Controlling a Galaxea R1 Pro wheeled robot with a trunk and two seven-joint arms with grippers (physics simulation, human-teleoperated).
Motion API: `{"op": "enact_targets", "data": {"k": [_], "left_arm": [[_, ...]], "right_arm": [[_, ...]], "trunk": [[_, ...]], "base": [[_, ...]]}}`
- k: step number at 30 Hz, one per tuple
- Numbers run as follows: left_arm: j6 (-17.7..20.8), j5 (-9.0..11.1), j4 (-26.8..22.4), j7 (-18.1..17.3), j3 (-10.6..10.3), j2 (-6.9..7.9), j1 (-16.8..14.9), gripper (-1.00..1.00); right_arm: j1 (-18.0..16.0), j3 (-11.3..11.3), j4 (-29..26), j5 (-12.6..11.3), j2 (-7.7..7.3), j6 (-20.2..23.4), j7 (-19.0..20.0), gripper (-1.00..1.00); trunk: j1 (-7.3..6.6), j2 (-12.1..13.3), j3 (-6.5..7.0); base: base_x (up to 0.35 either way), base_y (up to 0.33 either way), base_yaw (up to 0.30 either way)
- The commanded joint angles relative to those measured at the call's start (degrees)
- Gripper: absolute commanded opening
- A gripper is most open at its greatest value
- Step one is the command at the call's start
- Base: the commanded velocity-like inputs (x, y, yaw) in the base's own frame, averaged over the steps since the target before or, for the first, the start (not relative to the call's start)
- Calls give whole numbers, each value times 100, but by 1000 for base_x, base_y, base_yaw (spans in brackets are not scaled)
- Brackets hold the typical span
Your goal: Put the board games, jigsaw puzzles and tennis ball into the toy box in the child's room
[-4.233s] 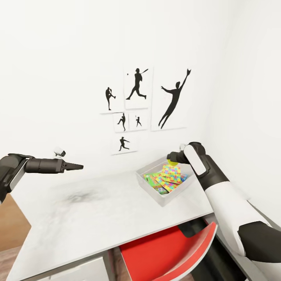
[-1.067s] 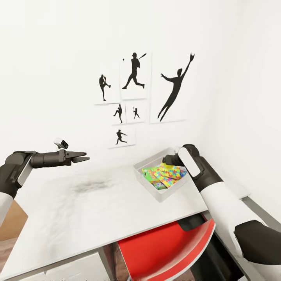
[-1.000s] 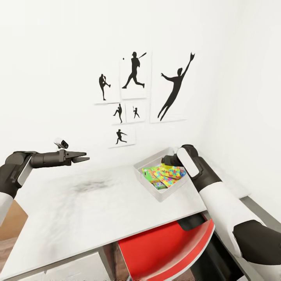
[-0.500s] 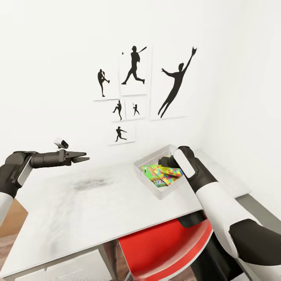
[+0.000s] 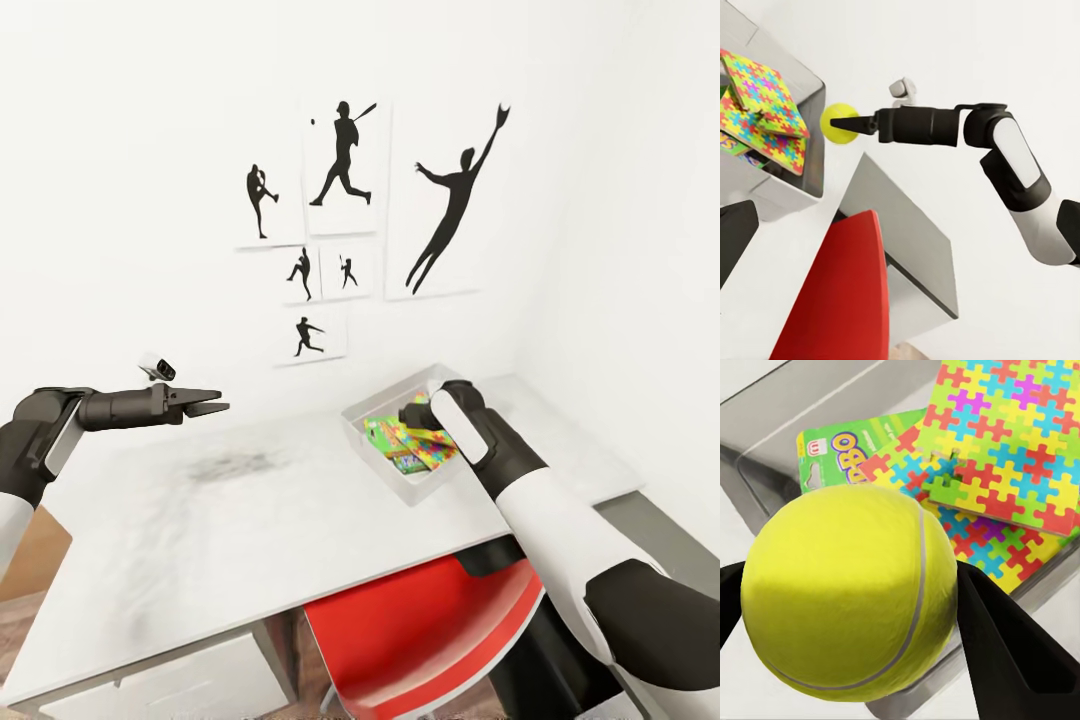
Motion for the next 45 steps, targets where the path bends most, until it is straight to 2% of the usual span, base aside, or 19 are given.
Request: {"op": "enact_targets", "data": {"k": [1, 16, 31, 45], "left_arm": [[58, 14, 2, -17, -22, 7, -6, 100], [56, 11, 2, -12, -22, 7, -3, 100], [53, 4, 2, -12, -26, 7, -1, 100], [53, 2, 2, -12, -30, 7, -6, 100]], "right_arm": [[-7, 17, 22, -75, -4, -3, -70, -100], [-11, -2, 107, -86, -36, 16, 183, -100], [-16, -6, 176, -77, -85, -3, 194, -100], [-14, 4, 177, -61, -73, -13, 194, -100]], "trunk": [[3, -14, -22], [3, -14, -164], [3, -14, -305], [3, -14, -437]], "base": [[0, 0, 0], [0, 0, 0], [0, 0, 0], [0, 0, 0]]}}
